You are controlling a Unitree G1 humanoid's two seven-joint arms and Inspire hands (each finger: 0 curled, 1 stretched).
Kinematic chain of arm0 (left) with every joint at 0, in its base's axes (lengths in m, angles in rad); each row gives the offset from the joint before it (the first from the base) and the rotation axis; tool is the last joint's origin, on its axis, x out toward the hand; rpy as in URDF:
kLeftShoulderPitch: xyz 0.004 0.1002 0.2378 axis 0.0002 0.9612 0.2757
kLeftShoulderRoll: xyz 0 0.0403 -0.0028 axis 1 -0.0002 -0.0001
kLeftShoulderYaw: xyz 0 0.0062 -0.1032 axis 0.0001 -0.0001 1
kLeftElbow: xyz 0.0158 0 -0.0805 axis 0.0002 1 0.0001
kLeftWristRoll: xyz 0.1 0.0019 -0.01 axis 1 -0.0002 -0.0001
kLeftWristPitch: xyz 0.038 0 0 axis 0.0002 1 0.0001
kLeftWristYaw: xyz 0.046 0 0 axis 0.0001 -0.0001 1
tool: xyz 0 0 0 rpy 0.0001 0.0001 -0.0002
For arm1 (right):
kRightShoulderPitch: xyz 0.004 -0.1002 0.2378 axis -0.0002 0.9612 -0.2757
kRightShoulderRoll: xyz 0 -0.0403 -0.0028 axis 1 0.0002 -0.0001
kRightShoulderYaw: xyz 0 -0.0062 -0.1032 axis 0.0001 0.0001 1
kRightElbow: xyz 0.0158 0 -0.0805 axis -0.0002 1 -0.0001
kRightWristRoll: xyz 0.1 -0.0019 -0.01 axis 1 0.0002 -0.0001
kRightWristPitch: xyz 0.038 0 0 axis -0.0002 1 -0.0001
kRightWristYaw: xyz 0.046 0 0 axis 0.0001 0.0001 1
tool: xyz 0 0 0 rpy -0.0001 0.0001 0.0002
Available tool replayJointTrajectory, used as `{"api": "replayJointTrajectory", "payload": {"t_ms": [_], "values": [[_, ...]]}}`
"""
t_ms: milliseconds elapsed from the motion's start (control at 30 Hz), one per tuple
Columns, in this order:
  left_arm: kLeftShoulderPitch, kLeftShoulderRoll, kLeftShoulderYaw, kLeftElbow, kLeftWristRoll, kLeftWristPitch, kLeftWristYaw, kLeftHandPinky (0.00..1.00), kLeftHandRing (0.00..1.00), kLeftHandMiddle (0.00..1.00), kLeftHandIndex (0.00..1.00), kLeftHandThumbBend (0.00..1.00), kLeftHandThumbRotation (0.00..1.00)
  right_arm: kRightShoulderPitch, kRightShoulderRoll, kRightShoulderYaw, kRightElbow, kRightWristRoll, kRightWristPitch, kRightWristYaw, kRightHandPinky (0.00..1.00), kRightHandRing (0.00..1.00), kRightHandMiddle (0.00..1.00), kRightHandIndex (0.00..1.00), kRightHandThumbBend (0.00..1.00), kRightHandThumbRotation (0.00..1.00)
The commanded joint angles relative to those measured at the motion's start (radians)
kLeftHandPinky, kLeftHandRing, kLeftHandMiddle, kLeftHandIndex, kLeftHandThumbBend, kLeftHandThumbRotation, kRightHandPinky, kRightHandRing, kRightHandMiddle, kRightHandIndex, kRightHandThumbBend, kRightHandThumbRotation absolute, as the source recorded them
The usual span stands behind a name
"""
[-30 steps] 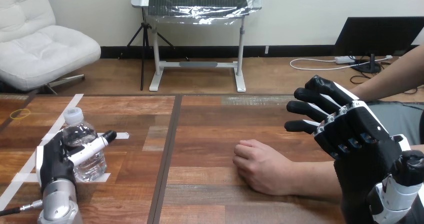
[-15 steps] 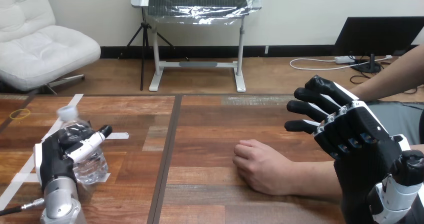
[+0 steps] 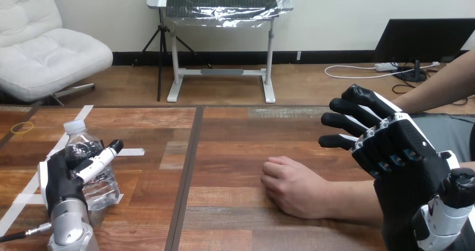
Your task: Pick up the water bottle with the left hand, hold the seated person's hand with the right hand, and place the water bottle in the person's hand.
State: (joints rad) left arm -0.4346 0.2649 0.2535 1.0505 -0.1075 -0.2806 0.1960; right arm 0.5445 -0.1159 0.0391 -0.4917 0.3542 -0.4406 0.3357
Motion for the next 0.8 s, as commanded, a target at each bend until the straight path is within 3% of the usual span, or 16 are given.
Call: {"api": "replayJointTrajectory", "payload": {"t_ms": [0, 433, 767], "values": [[-0.070, 0.002, -0.003, -0.067, 0.012, -0.034, 0.007, 0.26, 0.29, 0.34, 0.38, 0.61, 0.00, -0.055, 0.006, 0.001, -0.004, 0.004, -0.009, 0.002, 0.67, 0.77, 0.79, 0.80, 0.95, 0.97], [-0.064, 0.003, -0.011, -0.072, 0.025, -0.060, 0.020, 0.25, 0.29, 0.33, 0.38, 0.59, 0.00, -0.056, 0.007, 0.002, -0.001, -0.001, -0.007, 0.000, 0.67, 0.77, 0.79, 0.80, 0.94, 0.97], [0.013, -0.036, -0.017, -0.252, 0.017, -0.144, 0.007, 0.24, 0.28, 0.33, 0.38, 0.60, 0.00, -0.109, 0.004, -0.015, 0.069, -0.046, -0.018, -0.002, 0.67, 0.77, 0.78, 0.81, 0.92, 0.97]]}}
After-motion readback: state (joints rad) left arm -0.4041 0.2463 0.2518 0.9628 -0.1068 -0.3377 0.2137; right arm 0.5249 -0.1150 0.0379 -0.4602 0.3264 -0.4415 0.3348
